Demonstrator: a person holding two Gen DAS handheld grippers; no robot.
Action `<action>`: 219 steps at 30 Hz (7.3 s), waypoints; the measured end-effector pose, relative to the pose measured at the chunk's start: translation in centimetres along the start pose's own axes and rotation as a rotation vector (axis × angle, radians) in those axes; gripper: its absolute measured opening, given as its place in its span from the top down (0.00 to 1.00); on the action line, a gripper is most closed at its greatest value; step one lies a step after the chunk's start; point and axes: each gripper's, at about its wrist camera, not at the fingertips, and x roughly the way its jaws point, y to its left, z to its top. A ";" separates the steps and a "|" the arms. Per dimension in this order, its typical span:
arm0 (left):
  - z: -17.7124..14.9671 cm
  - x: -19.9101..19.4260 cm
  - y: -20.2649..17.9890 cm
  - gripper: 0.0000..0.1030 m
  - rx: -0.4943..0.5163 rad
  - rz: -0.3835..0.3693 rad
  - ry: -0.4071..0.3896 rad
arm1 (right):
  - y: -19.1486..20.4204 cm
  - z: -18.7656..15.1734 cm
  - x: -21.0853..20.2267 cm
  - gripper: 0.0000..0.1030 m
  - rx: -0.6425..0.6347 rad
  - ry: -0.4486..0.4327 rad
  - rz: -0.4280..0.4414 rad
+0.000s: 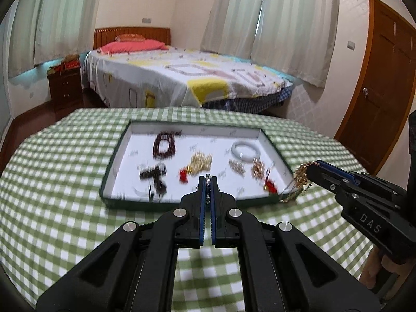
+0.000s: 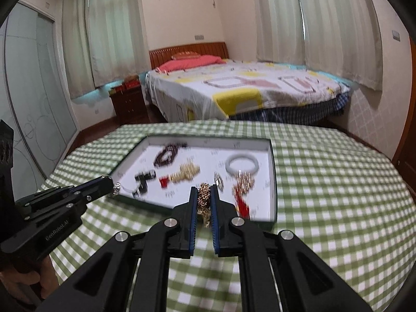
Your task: Organize jewelry
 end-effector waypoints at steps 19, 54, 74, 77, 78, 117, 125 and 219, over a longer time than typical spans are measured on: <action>6.0 3.3 -0.6 0.97 0.025 0.000 -0.122 | 1.1 5.9 3.4 0.90 -0.054 -0.115 0.022; -0.5 14.6 1.7 0.63 0.004 0.092 0.193 | -1.5 -0.2 13.2 0.67 0.000 0.190 0.003; 0.0 13.0 2.7 0.31 -0.022 0.132 0.166 | -2.3 -0.3 11.9 0.33 0.011 0.152 -0.051; 0.0 12.7 2.8 0.24 -0.018 0.150 0.156 | -2.5 -0.4 11.8 0.28 0.013 0.144 -0.060; 0.1 12.6 2.8 0.23 -0.016 0.154 0.152 | -2.5 -0.4 11.7 0.27 0.016 0.141 -0.062; -3.4 -11.0 1.4 0.08 -0.040 0.265 0.019 | 0.5 -3.4 -7.1 0.19 0.053 0.013 -0.094; -2.2 -17.8 0.4 0.05 -0.052 0.274 -0.074 | 1.9 -2.2 -12.9 0.18 0.022 -0.081 -0.091; -1.9 -23.1 -1.2 0.04 -0.033 0.228 -0.211 | 3.2 -2.4 -17.9 0.18 -0.003 -0.174 -0.113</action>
